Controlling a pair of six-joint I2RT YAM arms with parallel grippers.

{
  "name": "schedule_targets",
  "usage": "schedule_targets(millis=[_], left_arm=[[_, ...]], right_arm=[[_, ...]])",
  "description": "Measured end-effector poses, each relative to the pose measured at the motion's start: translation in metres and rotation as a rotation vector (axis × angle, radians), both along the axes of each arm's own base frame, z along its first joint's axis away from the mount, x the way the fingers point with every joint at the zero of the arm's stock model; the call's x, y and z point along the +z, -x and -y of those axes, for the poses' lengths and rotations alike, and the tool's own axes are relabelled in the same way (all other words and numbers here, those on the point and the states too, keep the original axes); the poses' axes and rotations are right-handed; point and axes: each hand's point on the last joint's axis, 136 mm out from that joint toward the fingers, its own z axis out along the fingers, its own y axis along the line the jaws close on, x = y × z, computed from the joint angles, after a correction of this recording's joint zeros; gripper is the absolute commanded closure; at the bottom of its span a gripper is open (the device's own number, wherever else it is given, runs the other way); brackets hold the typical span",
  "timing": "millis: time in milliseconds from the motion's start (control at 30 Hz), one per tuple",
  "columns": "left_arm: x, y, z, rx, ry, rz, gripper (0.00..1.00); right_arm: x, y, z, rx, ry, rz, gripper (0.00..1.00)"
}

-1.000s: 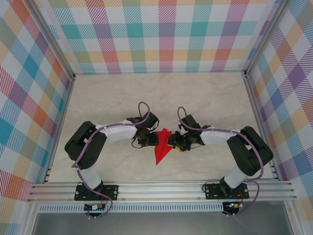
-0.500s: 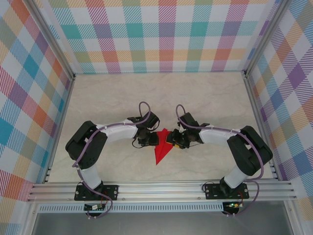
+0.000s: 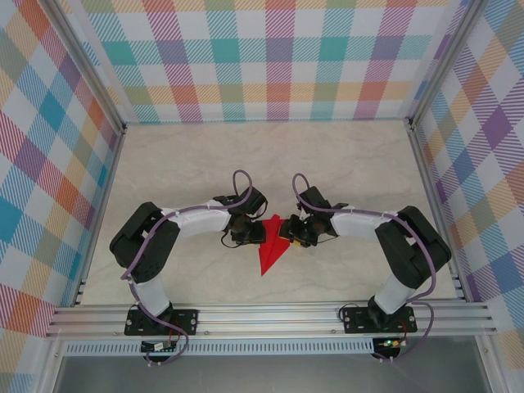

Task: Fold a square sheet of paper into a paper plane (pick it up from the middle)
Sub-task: Turn over the paper at the center of the table.

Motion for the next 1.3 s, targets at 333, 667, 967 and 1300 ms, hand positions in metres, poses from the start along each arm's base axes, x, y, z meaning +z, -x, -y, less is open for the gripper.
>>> schedule_targets(millis=[333,667,967,1300], left_arm=[[0.0,0.0,0.0,0.0,-0.001,0.0,0.7],[0.0,0.0,-0.001,0.001,-0.006,0.006,0.71],[0.0,0.0,-0.001,0.001,-0.011,0.023,0.71],[0.0,0.0,-0.001,0.003,-0.012,0.03,0.72]], right_arm=[[0.005,0.008,-0.017,0.053,-0.062,-0.005,0.58],[0.008,0.009,-0.023,0.055,-0.084,-0.009,0.53],[0.009,0.015,-0.021,-0.053,-0.174,-0.027,0.5],[0.023,0.012,-0.031,-0.063,-0.251,0.025,0.59]])
